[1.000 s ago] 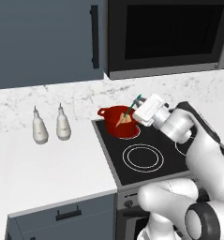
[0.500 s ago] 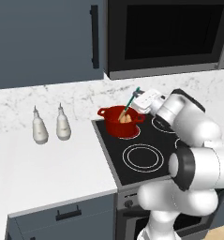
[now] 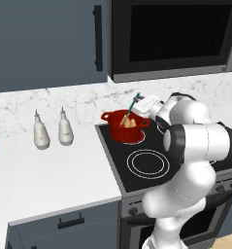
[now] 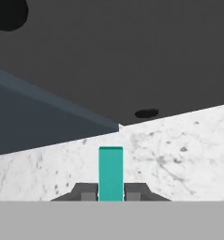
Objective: Put the potato and squash in the pot. Retrieve the spatula and lightly stir the vegetables in the pot.
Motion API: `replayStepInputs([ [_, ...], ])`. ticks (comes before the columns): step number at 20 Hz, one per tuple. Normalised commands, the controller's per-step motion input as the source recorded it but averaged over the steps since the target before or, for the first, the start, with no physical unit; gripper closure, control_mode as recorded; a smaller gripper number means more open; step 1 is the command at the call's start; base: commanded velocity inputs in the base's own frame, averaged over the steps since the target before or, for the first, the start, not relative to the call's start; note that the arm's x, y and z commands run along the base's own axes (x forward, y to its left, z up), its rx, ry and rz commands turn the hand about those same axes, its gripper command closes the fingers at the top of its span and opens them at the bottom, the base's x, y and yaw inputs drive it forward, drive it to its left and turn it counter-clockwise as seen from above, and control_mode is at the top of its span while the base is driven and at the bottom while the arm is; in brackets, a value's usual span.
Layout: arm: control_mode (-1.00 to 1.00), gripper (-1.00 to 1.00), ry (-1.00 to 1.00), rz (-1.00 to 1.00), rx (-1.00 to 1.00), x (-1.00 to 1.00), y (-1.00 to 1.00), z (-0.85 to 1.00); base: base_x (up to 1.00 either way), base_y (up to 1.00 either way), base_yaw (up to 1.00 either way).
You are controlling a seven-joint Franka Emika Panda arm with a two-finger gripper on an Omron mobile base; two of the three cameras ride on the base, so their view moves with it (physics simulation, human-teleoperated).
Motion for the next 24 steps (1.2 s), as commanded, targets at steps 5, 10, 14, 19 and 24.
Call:
replayStepInputs([
  [5, -1.0, 1.0, 0.0, -0.03, 0.0, 0.61, 0.0, -0.13, 0.0, 0.0, 0.0],
  [10, -1.0, 1.0, 0.01, -0.05, -0.01, 0.59, 0.0, -0.23, 0.0, 0.0, 0.0],
  [14, -1.0, 1.0, 0.01, -0.05, -0.03, 0.47, 0.0, -0.25, 0.0, 0.0, 0.0],
  [19, -1.0, 1.0, 0.0, -0.03, -0.06, 0.15, 0.0, -0.21, 0.0, 0.0, 0.0],
  [24, -1.0, 1.0, 0.01, -0.03, -0.09, 0.0, 0.01, -0.17, 0.0, 0.0, 0.0],
])
